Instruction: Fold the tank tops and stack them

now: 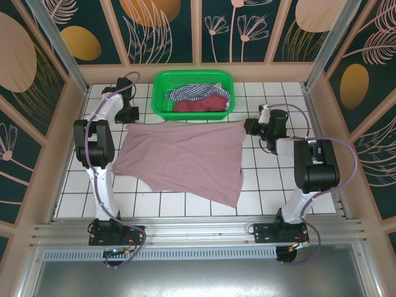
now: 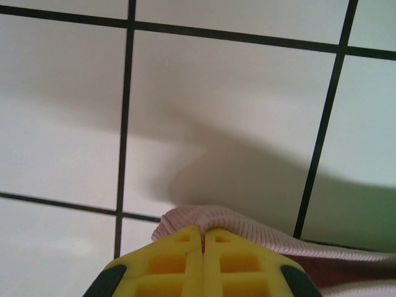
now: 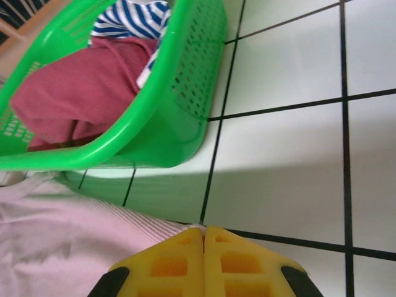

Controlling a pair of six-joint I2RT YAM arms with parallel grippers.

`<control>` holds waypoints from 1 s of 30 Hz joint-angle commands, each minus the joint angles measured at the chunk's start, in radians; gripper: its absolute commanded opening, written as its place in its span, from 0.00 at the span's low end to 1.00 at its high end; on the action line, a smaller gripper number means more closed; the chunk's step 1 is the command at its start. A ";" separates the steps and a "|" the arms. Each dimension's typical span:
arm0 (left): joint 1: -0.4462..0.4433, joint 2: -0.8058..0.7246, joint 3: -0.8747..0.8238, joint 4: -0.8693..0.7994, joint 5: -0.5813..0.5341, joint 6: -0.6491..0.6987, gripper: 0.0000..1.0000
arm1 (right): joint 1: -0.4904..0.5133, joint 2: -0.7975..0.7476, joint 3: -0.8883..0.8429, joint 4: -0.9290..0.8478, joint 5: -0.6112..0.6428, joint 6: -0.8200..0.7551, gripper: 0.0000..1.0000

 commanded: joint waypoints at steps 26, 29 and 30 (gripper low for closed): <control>0.029 0.057 0.115 -0.070 0.015 0.013 0.01 | 0.074 -0.324 -0.152 -0.211 -0.185 -0.235 0.02; 0.028 0.017 0.026 -0.038 -0.008 0.011 0.01 | 0.087 -0.318 -0.151 -0.231 -0.176 -0.228 0.02; 0.028 0.005 -0.001 -0.030 -0.016 0.014 0.01 | 0.088 -0.319 -0.155 -0.238 -0.176 -0.224 0.02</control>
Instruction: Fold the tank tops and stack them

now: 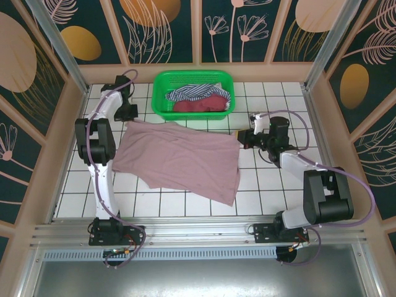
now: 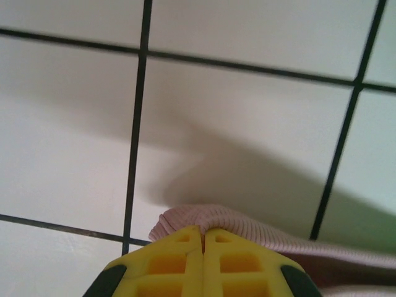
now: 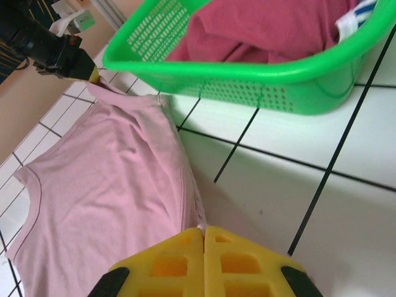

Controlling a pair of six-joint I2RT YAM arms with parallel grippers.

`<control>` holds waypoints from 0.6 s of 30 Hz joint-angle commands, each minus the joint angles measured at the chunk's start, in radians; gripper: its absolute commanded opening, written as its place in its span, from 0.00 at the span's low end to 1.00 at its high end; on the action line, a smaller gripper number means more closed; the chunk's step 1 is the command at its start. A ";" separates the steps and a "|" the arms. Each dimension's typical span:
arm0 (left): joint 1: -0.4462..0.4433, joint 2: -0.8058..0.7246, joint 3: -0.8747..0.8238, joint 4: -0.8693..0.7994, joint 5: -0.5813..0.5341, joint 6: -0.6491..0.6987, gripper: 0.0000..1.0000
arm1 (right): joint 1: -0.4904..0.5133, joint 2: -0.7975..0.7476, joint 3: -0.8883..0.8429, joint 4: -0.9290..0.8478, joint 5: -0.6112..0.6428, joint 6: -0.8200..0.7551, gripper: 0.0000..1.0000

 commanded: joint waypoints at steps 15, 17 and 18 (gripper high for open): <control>0.031 -0.265 -0.292 0.111 -0.111 0.016 0.00 | 0.044 -0.148 -0.098 -0.158 0.076 -0.065 0.01; 0.043 -0.290 -0.301 0.105 -0.114 0.016 0.00 | 0.039 -0.158 -0.105 -0.158 0.069 -0.062 0.01; 0.045 -0.303 -0.314 0.107 -0.115 0.017 0.00 | 0.040 -0.158 -0.104 -0.162 0.062 -0.063 0.01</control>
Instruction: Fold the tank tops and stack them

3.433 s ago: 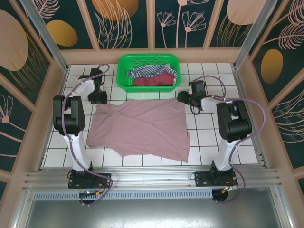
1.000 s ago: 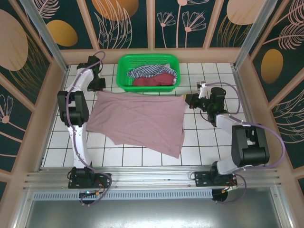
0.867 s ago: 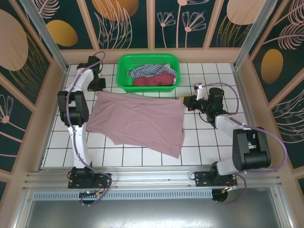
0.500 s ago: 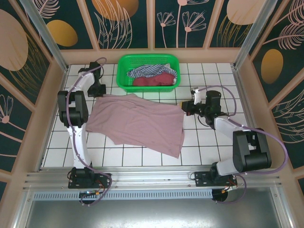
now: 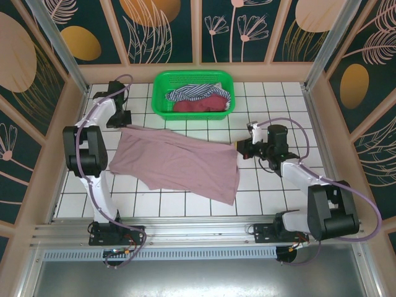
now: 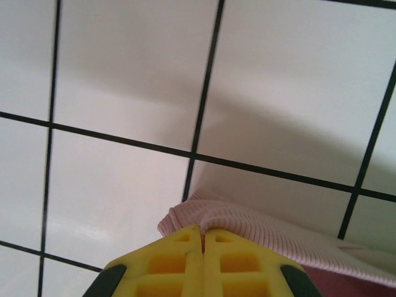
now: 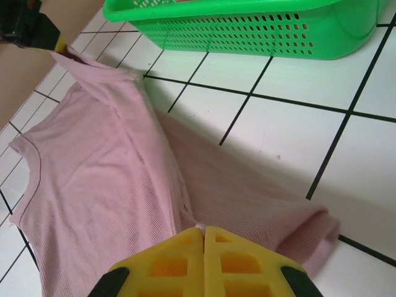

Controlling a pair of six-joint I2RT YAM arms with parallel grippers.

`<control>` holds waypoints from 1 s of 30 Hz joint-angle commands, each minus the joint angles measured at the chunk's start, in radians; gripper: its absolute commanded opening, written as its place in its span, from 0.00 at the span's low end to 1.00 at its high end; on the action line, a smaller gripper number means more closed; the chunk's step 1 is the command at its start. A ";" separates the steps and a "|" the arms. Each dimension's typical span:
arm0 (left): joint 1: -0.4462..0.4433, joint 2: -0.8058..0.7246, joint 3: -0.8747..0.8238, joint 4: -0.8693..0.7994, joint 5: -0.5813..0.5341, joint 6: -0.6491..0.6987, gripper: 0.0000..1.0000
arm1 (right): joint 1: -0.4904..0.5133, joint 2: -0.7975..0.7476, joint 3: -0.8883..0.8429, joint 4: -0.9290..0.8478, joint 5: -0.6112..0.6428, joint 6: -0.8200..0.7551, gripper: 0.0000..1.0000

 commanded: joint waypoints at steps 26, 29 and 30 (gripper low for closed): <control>0.048 -0.157 -0.376 0.085 -0.078 -0.013 0.03 | 0.091 0.123 0.050 -0.278 0.257 -0.237 0.02; 0.066 -0.165 -0.388 0.085 -0.079 -0.017 0.04 | 0.101 0.124 0.051 -0.283 0.258 -0.247 0.02; 0.067 -0.170 -0.393 0.087 -0.082 -0.016 0.04 | 0.108 0.123 0.049 -0.279 0.250 -0.246 0.02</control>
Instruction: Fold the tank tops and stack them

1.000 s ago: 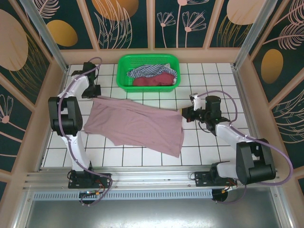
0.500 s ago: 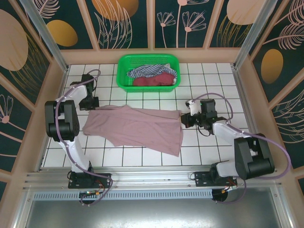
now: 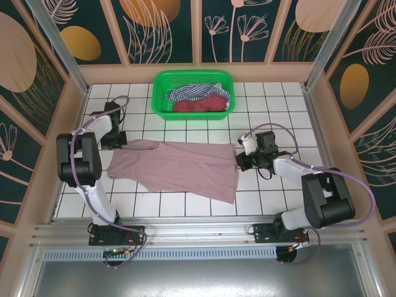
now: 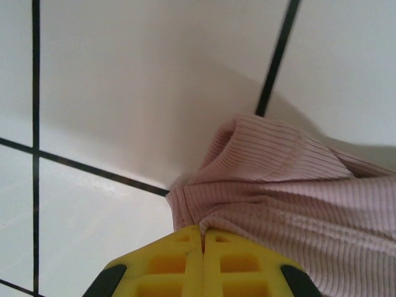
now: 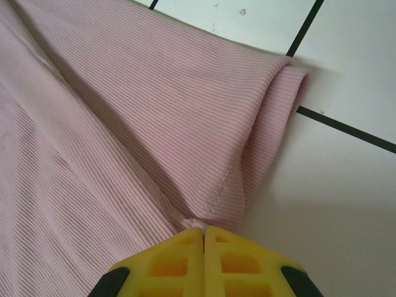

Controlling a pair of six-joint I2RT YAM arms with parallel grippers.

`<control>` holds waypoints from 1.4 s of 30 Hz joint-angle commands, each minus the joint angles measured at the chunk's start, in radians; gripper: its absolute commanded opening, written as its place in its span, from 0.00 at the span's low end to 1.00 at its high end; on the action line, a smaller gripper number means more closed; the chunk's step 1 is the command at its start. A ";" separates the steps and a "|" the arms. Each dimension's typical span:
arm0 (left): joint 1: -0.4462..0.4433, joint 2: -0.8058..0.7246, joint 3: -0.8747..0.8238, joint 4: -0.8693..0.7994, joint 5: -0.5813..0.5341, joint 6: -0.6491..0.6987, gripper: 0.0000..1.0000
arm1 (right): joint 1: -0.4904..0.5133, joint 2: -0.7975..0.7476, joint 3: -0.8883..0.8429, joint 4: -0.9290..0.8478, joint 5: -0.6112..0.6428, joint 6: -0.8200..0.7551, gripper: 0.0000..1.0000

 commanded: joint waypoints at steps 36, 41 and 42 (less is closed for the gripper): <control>-0.037 -0.280 -0.029 -0.132 0.200 -0.146 0.43 | 0.120 -0.113 0.167 -0.055 0.002 0.121 0.42; -0.127 -0.308 -0.099 -0.031 0.364 -0.257 0.43 | 0.168 -0.017 0.125 0.057 0.020 0.342 0.43; -0.159 -0.297 -0.105 -0.010 0.382 -0.280 0.43 | 0.173 0.000 0.121 0.072 0.027 0.375 0.43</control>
